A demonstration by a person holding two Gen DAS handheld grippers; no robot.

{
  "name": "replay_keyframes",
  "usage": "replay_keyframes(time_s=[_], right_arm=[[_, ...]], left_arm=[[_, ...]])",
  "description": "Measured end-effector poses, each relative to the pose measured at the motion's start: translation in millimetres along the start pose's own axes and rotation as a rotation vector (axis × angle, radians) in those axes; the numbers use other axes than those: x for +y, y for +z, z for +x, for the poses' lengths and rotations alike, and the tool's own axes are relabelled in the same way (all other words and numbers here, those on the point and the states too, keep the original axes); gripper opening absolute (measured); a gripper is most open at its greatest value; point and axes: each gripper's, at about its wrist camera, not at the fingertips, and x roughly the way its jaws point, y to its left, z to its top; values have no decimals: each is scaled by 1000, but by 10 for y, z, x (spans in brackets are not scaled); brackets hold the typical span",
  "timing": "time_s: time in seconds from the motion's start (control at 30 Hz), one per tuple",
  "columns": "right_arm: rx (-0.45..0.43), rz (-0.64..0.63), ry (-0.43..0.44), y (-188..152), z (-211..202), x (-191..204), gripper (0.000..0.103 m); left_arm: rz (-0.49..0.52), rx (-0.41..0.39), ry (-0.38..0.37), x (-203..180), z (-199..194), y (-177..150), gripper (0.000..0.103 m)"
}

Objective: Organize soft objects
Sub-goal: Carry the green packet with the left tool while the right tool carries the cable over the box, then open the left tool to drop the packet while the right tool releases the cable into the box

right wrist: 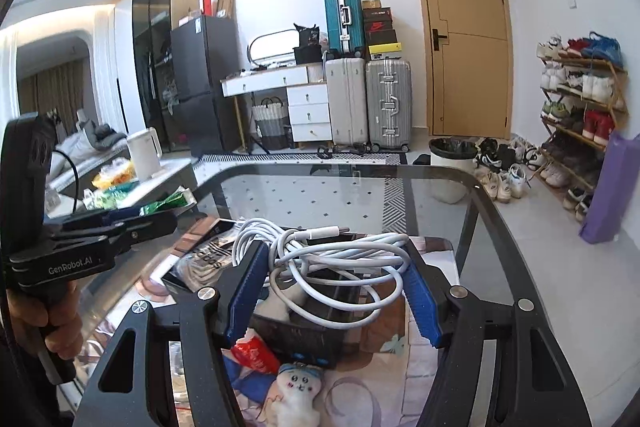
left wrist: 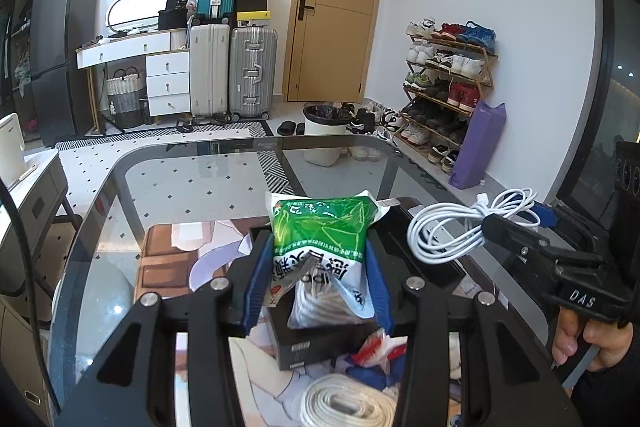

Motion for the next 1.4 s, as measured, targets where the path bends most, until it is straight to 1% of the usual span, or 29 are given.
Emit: replay_keyframes(time_s=[0.27, 0.5, 0.67, 0.9, 1.13, 1.4], right_arm=[[36, -68, -5, 36, 265, 136, 65], [64, -126, -18, 4, 459, 179, 65], [82, -156, -29, -10, 585, 200, 65], [104, -177, -39, -19, 743, 251, 65], [127, -199, -26, -2, 885, 275, 65], [162, -225, 23, -16, 1073, 353, 66]], left_arm=[[13, 15, 2, 24, 183, -9, 43], [28, 49, -4, -17, 361, -60, 43], [45, 72, -18, -78, 455, -78, 43], [41, 117, -50, -116, 589, -119, 43], [62, 131, -39, -159, 613, -156, 43], [102, 128, 18, -169, 631, -170, 43]])
